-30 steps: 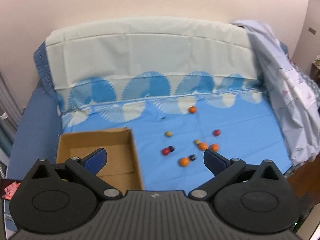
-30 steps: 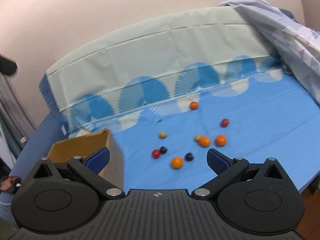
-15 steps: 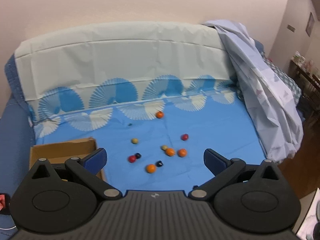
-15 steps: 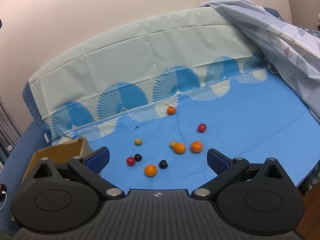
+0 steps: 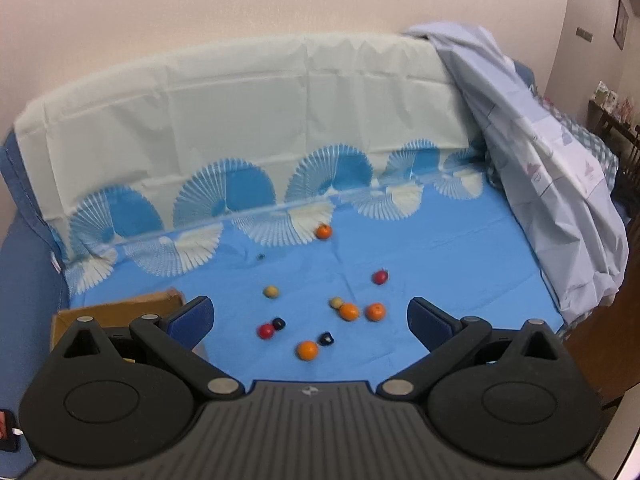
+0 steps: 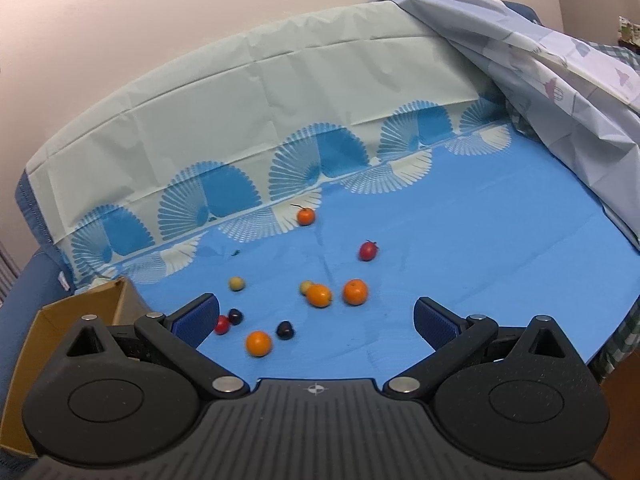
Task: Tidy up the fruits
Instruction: 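Move both tools toward the scattered fruits on the blue sheet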
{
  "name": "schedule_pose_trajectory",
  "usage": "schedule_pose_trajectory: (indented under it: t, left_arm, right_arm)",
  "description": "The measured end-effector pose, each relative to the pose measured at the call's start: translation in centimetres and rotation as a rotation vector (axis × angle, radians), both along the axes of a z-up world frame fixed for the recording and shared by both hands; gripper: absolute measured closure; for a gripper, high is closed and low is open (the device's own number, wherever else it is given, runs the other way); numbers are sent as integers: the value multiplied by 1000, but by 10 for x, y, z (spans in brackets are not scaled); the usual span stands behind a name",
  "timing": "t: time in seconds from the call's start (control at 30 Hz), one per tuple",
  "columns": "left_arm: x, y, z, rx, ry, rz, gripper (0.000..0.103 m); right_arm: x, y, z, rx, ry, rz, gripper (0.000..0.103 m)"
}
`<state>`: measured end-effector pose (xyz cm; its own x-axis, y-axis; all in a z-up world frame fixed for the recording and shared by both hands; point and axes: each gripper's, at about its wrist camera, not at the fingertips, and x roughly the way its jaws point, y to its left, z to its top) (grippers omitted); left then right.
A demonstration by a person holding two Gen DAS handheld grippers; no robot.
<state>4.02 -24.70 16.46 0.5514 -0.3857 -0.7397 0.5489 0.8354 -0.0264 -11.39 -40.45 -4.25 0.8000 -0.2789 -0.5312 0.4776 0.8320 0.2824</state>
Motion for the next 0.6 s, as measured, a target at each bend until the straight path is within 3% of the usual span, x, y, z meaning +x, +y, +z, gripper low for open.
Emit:
schedule_pose_trajectory:
  t: [0.13,0.3,0.5,0.6]
  left_arm:
    - [36,-6,-42,-22,91,29,0]
    - [75,-23,-113,55,123,30,0]
    - [104,-53,-229,184,175,-35,0]
    - [116,-61,-295,226,208,-50,0]
  right_arm:
    - [4,-15,-16,-17,16,-34,0]
    - [19,-40,-49,-17,73,-62,0]
    - [69,-73,-99,-49,126,-45,0]
    - [108,-86,-125,-95,164,32,0]
